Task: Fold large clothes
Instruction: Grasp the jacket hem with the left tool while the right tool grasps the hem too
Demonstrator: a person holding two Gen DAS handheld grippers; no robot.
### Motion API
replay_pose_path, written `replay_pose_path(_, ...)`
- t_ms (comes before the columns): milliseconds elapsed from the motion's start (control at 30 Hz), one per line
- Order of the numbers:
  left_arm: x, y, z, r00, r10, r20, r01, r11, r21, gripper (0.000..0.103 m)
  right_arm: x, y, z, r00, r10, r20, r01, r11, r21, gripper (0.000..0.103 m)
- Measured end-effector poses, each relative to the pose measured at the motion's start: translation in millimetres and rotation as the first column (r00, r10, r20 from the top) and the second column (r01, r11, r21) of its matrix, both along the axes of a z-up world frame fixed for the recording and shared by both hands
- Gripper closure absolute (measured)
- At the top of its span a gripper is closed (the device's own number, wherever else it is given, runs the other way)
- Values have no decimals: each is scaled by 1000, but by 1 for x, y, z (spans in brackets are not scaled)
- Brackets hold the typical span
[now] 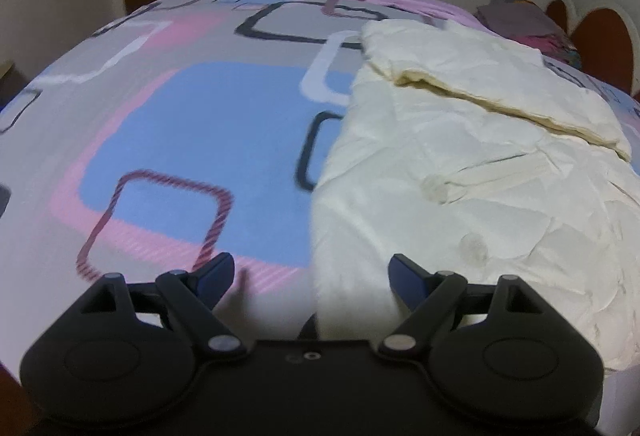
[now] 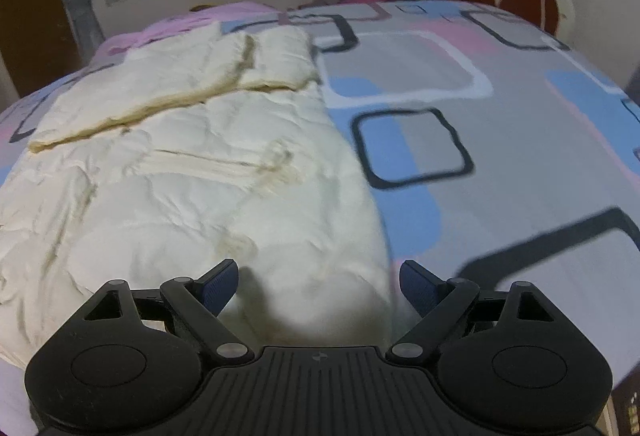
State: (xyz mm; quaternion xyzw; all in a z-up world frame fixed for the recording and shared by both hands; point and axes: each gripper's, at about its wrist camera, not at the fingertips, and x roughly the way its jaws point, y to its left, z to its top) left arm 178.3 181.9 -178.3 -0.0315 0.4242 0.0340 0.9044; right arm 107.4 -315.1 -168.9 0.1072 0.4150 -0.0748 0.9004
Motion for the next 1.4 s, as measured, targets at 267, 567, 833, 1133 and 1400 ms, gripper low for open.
replay_pose_path(267, -14, 2, -19, 998, -23, -62, 13, 988, -155, 30, -12, -13, -15, 999, -3, -34, 7, 991, 132, 16)
replay_pose_path(567, -16, -1, -23, 995, -67, -78, 45, 965, -258, 73, -13, -7, -15, 998, 42, -36, -33, 979, 202, 56)
replay_pose_path(833, -10, 0, -22, 991, -93, -97, 63, 959, -275, 89, -8, -9, -9, 998, 41, -43, -28, 963, 268, 81)
replay_pose_path(1133, -9, -5, 7, 995, -98, 21, 99, 942, -321, 96, -7, -5, 21, 998, 51, 24, -56, 964, 260, 83)
replay_pose_path(1400, 20, -15, 41, 985, -109, 133, 148, 931, -335, 97, 17, -3, 51, 994, 51, 100, -77, 959, 272, 83)
